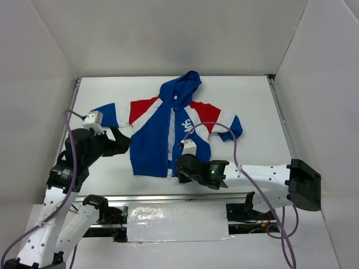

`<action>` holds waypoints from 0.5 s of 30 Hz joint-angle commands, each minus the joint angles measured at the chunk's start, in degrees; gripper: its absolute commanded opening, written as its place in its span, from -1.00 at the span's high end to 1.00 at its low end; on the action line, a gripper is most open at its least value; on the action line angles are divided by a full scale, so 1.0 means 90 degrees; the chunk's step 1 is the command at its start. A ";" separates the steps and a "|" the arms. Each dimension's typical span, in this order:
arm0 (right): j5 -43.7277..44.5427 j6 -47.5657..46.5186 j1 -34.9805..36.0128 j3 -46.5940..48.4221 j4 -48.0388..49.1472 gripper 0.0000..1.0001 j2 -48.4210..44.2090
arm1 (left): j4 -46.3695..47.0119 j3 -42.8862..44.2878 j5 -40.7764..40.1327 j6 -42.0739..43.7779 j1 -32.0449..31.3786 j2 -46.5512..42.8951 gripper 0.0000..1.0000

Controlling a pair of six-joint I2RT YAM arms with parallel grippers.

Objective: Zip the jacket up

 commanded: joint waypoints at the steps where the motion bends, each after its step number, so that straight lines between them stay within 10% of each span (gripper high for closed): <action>1: 0.0150 0.0172 -0.0172 -0.0385 0.0540 1.00 -0.0281 | 0.1186 -0.0547 0.2010 -0.0524 -0.0040 0.0191 -0.99; 6: -0.0142 0.0163 -0.0212 -0.0647 0.0803 1.00 -0.0311 | 0.3768 -0.2245 0.3772 -0.2163 -0.0303 0.0395 -0.93; 15: -0.0816 -0.0150 -0.0183 -0.0424 0.0950 1.00 0.0382 | 0.4746 -0.2774 0.2826 -0.2625 -0.1661 0.1440 -0.85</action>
